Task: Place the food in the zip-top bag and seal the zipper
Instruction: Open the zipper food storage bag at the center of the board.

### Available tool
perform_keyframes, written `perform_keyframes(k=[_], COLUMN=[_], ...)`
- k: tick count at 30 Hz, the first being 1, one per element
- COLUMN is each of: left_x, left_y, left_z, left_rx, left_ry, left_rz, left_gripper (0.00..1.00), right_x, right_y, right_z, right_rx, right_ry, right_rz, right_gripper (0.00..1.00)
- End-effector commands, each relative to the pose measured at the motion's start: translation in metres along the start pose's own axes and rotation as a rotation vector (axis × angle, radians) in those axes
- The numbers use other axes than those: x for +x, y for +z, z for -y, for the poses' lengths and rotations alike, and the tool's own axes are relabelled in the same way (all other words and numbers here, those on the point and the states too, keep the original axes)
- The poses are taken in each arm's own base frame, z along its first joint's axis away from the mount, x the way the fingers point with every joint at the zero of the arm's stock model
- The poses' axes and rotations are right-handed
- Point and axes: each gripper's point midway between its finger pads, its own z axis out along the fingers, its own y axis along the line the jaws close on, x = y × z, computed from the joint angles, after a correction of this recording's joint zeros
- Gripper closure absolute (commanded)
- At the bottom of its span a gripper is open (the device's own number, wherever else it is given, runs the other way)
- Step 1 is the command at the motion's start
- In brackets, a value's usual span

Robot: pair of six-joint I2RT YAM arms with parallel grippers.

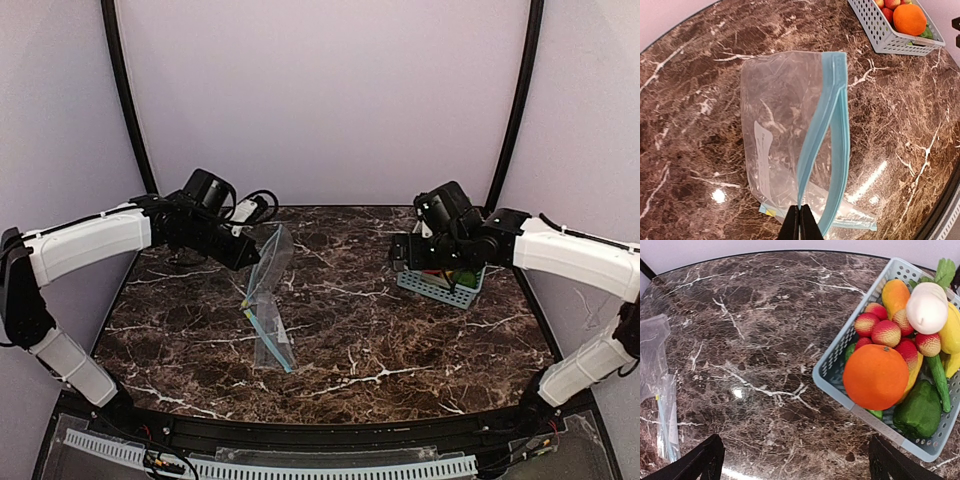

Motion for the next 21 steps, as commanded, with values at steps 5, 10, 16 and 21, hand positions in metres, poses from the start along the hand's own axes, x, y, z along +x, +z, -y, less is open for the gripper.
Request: perform_keyframes(k=[5,10,16,21], left_x=[0.033,0.033,0.034,0.034], left_y=[0.03,0.03,0.031,0.031], left_z=[0.016,0.018,0.02,0.021], left_rx=[0.124,0.133,0.152,0.154], left_ry=[-0.054,-0.054,-0.062,-0.061], left_rz=[-0.122,-0.116,-0.12,-0.119], left_gripper=[0.99,0.99,0.99,0.99], right_x=[0.005,0.008,0.003,0.008], right_y=[0.026,0.043,0.059,0.075], right_z=[0.058,0.076,0.085,0.096], right_rx=[0.142,0.188,0.197,0.23], right_ry=[0.067,0.076,0.089,0.094], right_rz=[-0.063,-0.094,-0.094,-0.113], right_gripper=[0.01,0.01,0.01,0.06])
